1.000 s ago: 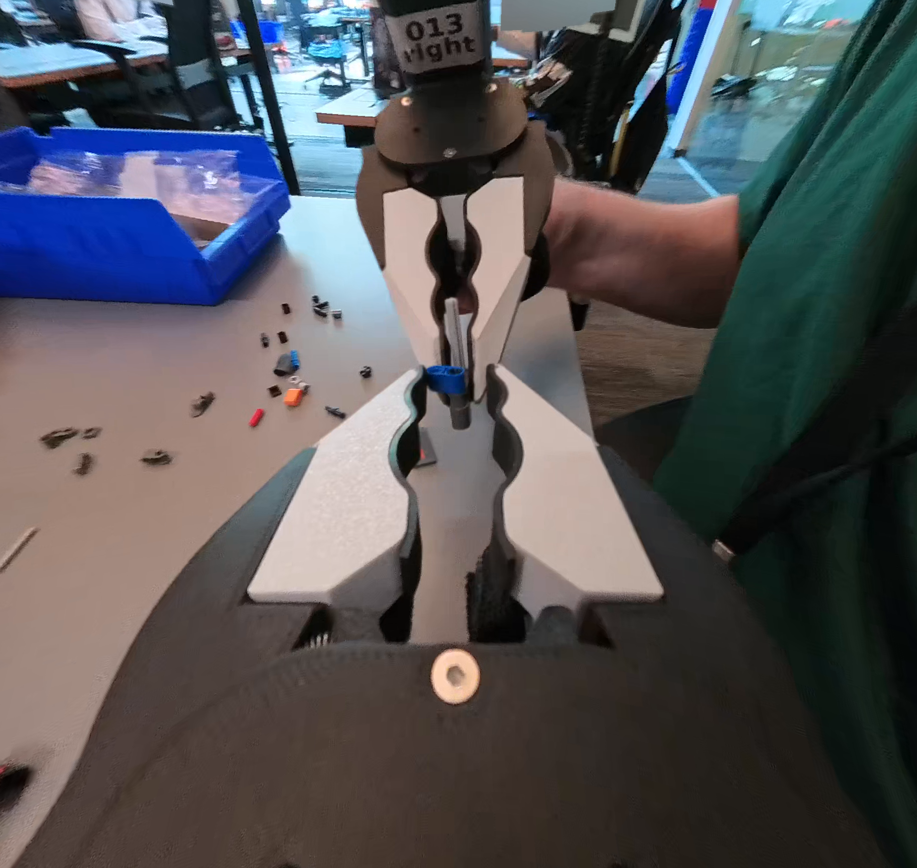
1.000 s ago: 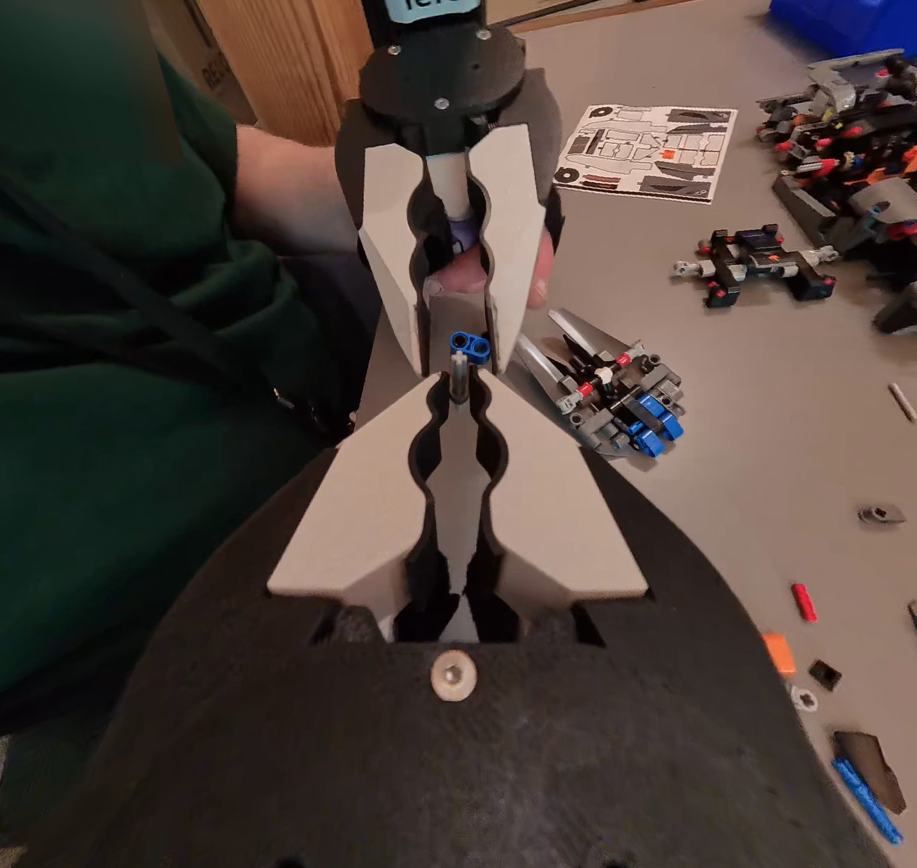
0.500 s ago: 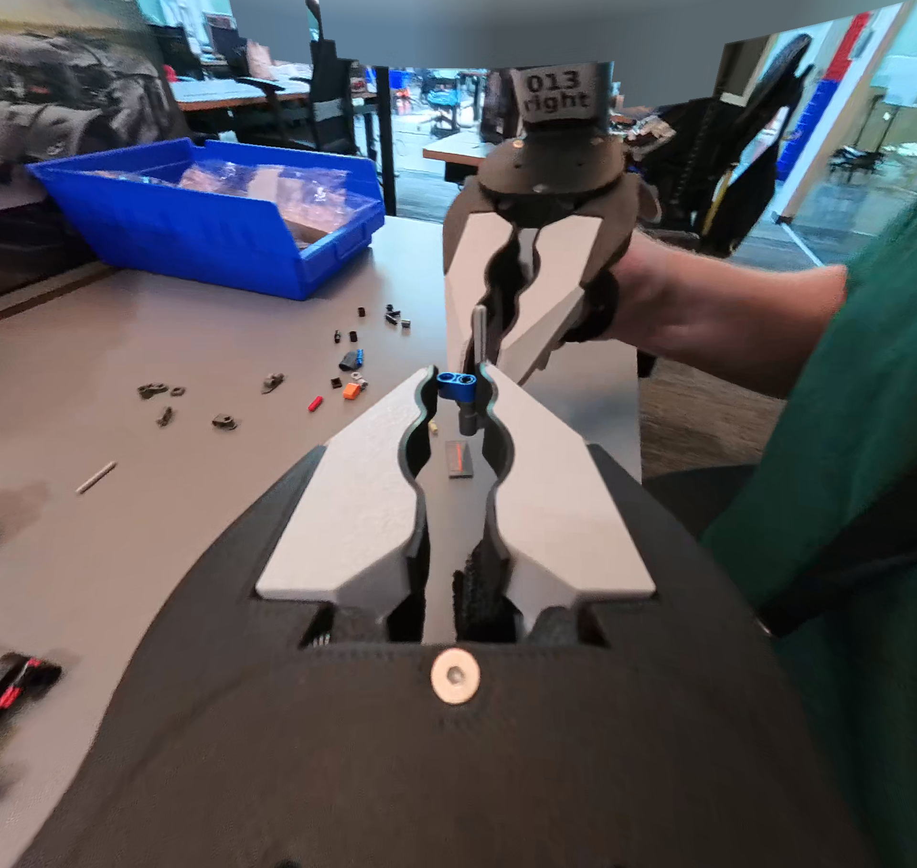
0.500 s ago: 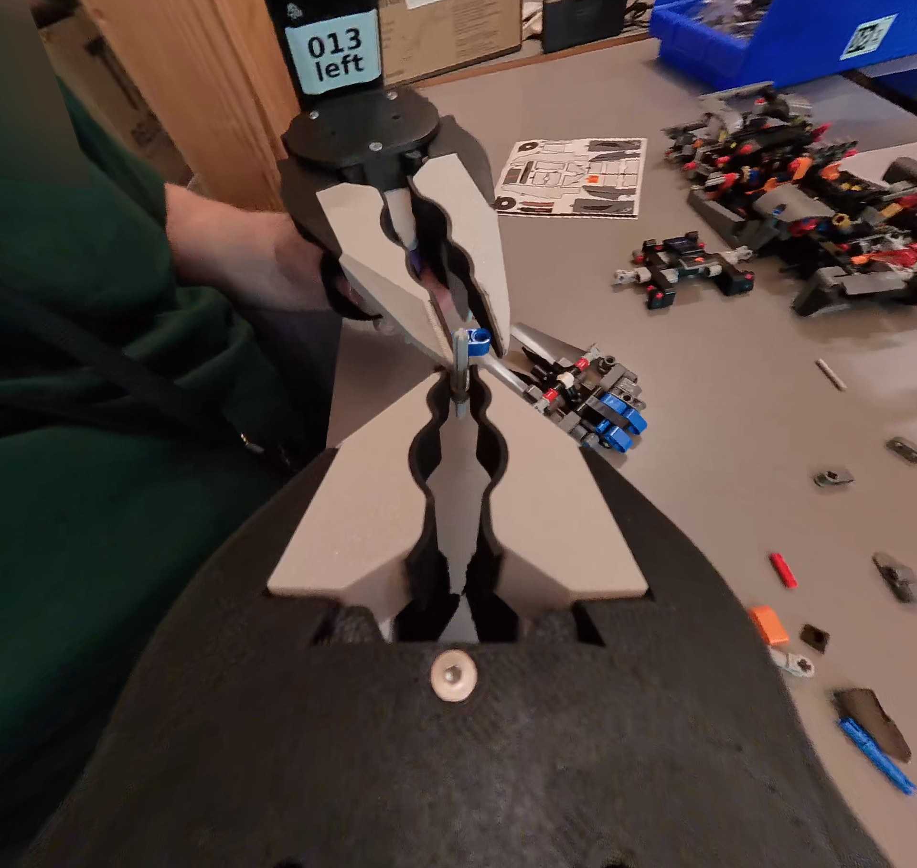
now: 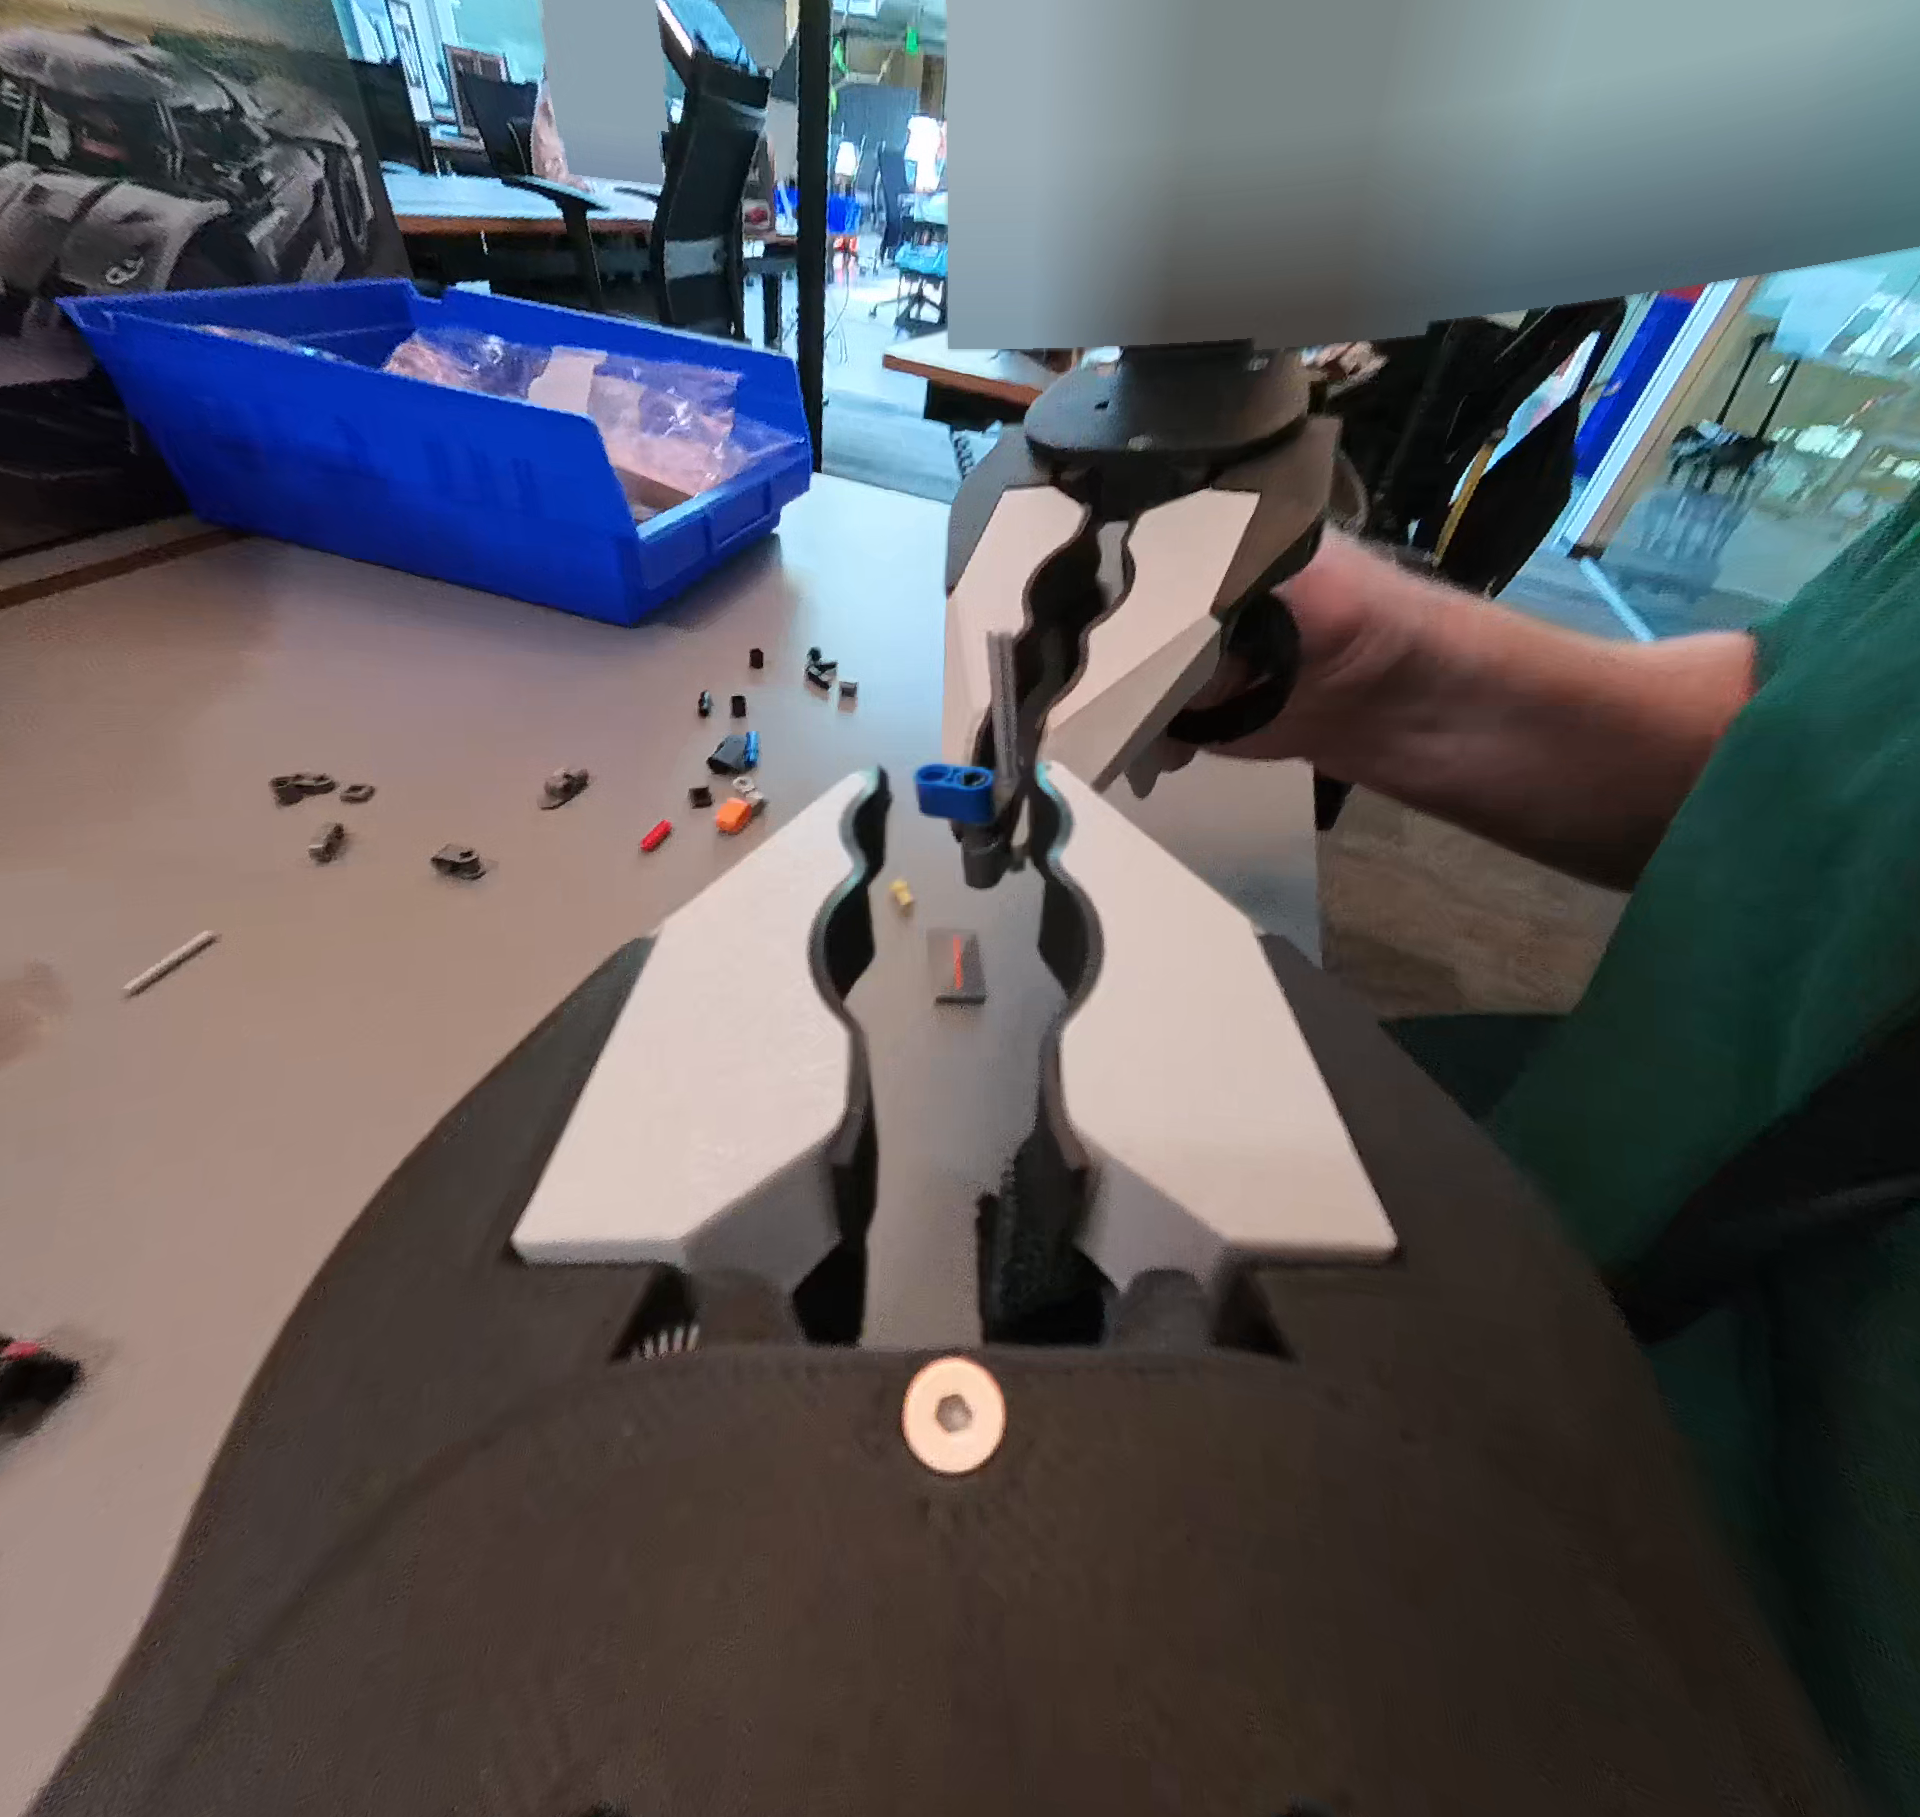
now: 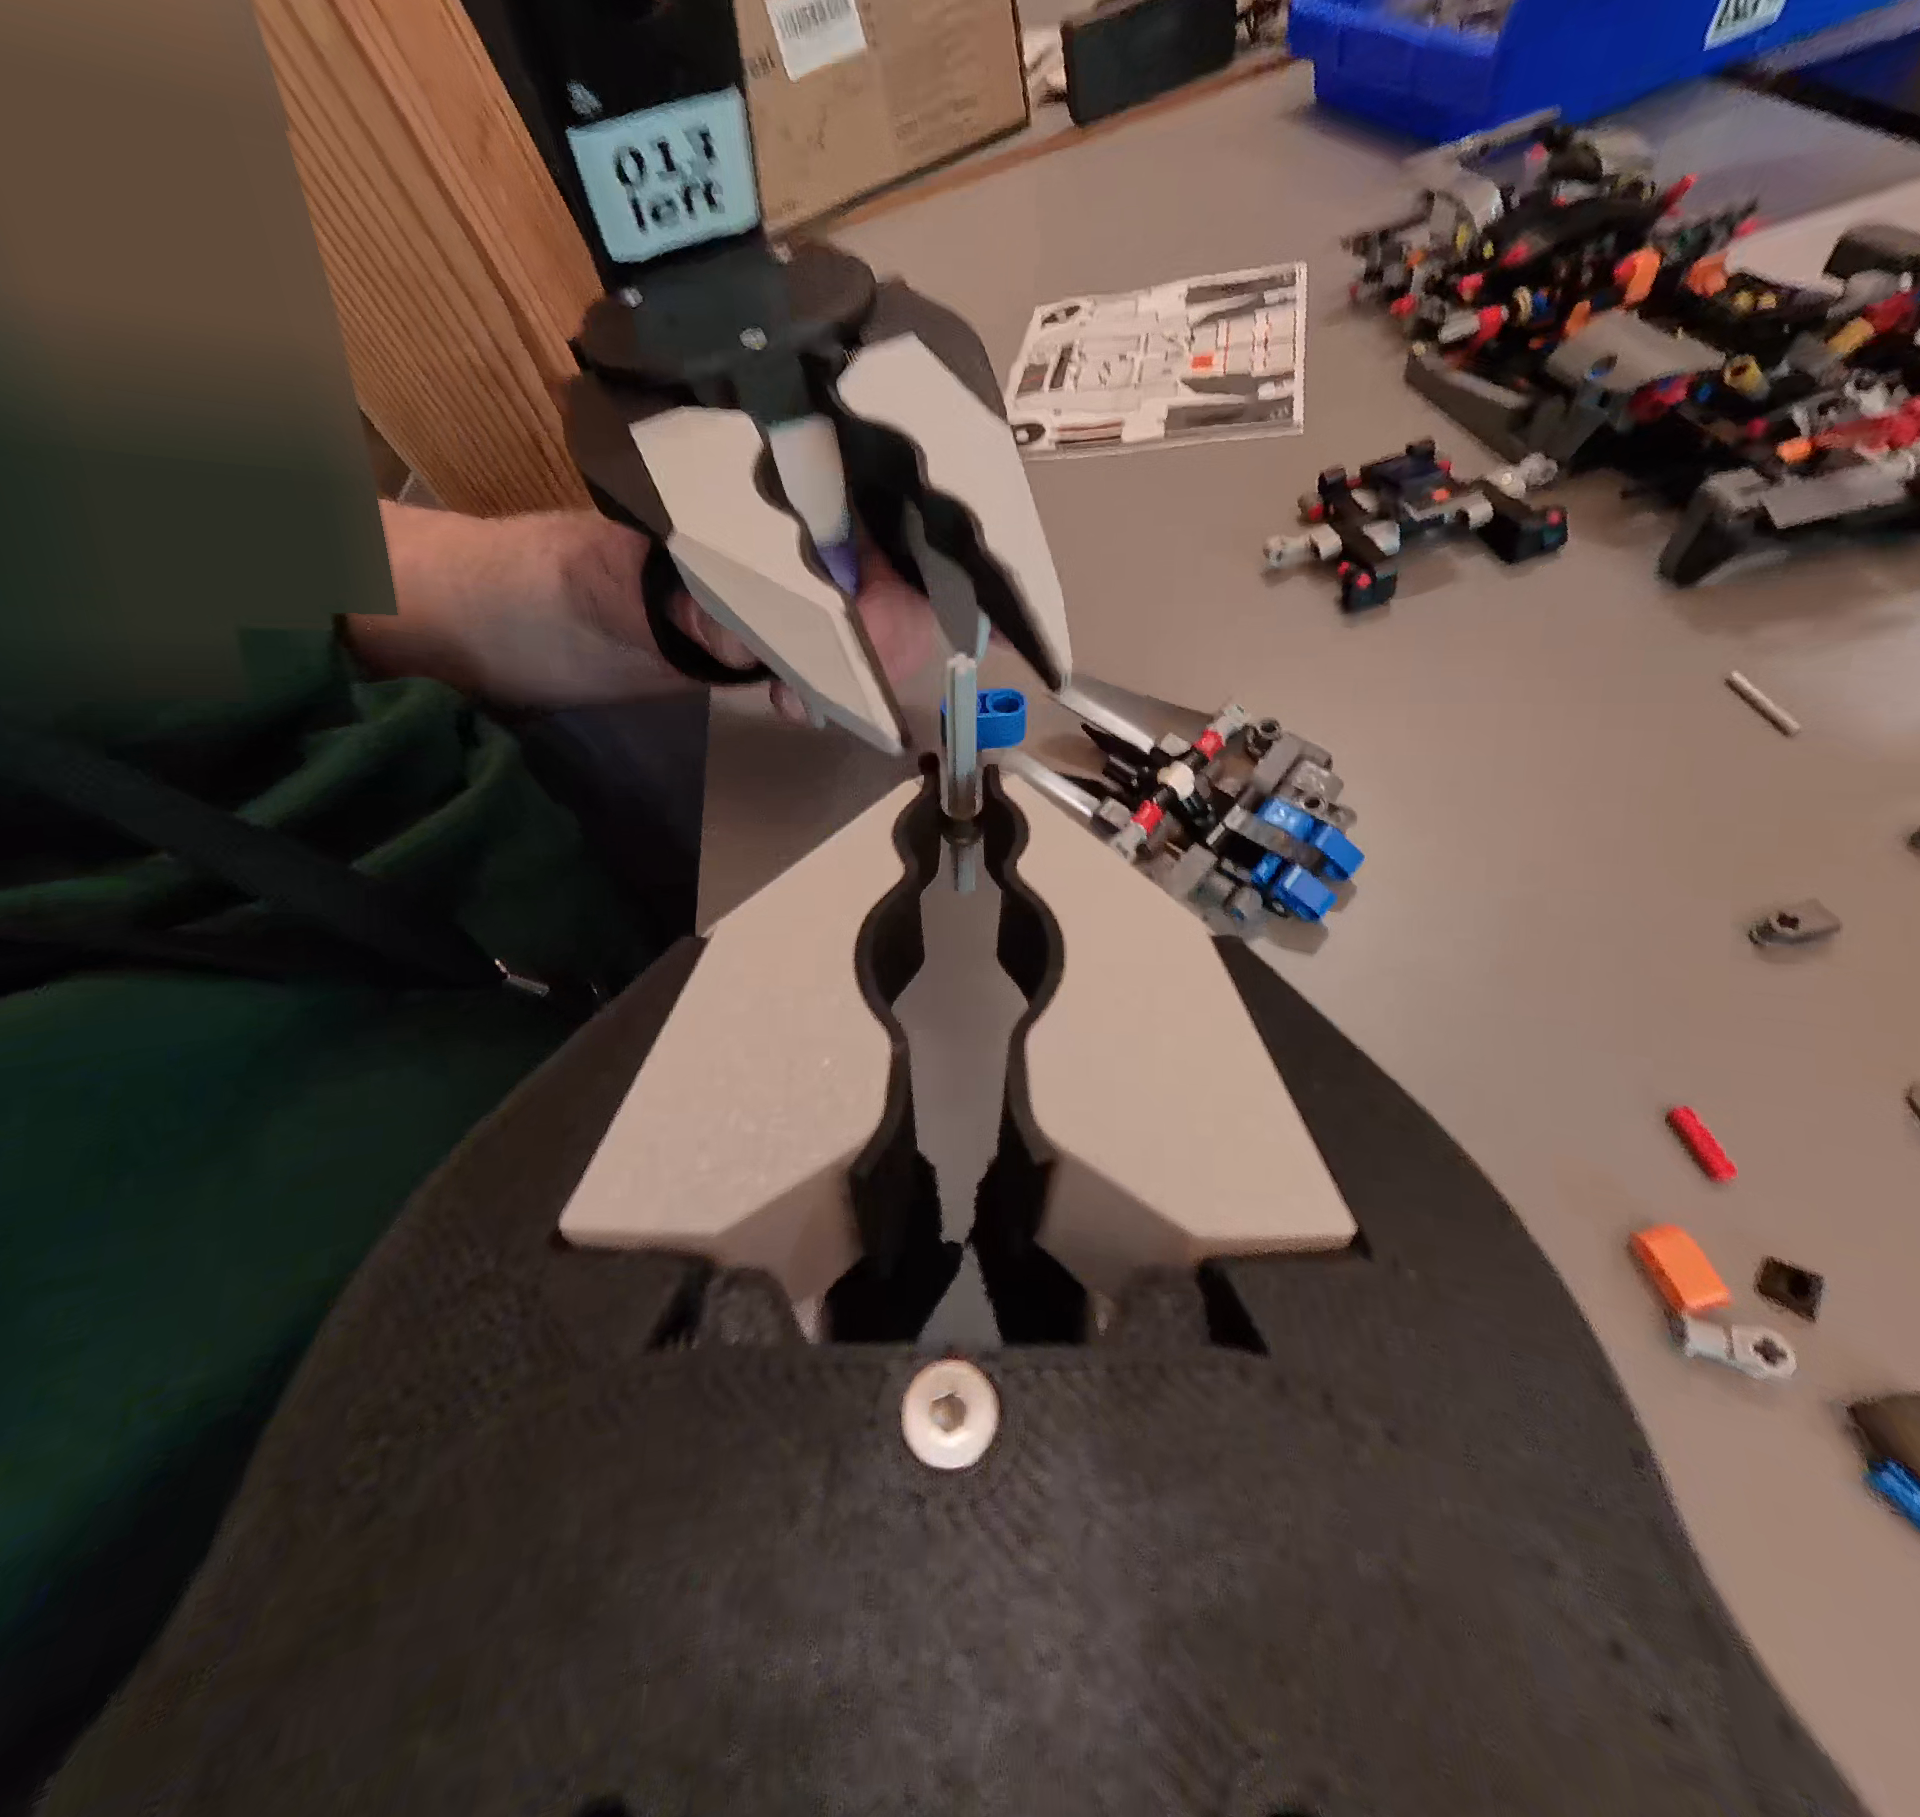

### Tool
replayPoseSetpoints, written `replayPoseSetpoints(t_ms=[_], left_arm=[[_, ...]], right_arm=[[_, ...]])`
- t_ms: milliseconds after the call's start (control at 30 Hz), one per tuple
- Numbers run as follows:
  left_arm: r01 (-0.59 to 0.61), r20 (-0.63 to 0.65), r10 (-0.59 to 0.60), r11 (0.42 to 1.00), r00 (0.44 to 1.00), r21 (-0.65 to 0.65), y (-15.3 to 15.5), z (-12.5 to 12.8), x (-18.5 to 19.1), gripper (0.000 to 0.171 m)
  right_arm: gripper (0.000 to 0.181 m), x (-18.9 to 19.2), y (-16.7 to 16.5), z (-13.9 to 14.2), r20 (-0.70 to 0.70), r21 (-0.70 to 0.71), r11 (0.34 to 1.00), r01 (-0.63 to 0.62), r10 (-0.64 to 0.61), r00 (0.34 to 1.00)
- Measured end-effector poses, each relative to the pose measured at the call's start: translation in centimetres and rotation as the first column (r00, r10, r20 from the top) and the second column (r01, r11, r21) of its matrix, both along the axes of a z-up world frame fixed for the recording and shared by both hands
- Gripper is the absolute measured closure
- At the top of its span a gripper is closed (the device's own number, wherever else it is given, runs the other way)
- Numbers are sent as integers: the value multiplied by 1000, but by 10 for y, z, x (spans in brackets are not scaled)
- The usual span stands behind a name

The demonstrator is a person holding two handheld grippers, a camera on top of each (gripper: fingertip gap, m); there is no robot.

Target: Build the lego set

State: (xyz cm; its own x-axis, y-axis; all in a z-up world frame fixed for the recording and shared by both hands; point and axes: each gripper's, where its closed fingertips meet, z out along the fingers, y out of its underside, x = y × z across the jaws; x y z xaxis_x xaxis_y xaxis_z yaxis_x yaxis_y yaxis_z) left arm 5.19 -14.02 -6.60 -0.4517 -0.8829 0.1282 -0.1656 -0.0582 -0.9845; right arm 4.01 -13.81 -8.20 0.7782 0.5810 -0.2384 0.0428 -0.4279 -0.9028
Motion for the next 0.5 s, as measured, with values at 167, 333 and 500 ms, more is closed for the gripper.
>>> replayPoseSetpoints(t_ms=[167,333,500], left_arm=[[23,-163,3,987,987,159,49,-19,-5,135],[166,-380,-82,967,922,195,81,-62,-2,121],[232,-501,-78,939,862,254,85,-101,1,107]], right_arm=[[176,18,3,-25,72,-184,982,31,-18,997],[176,30,14,-47,141,-349,936,38,12,990],[176,33,21,-69,146,-516,857,3,85,986]])
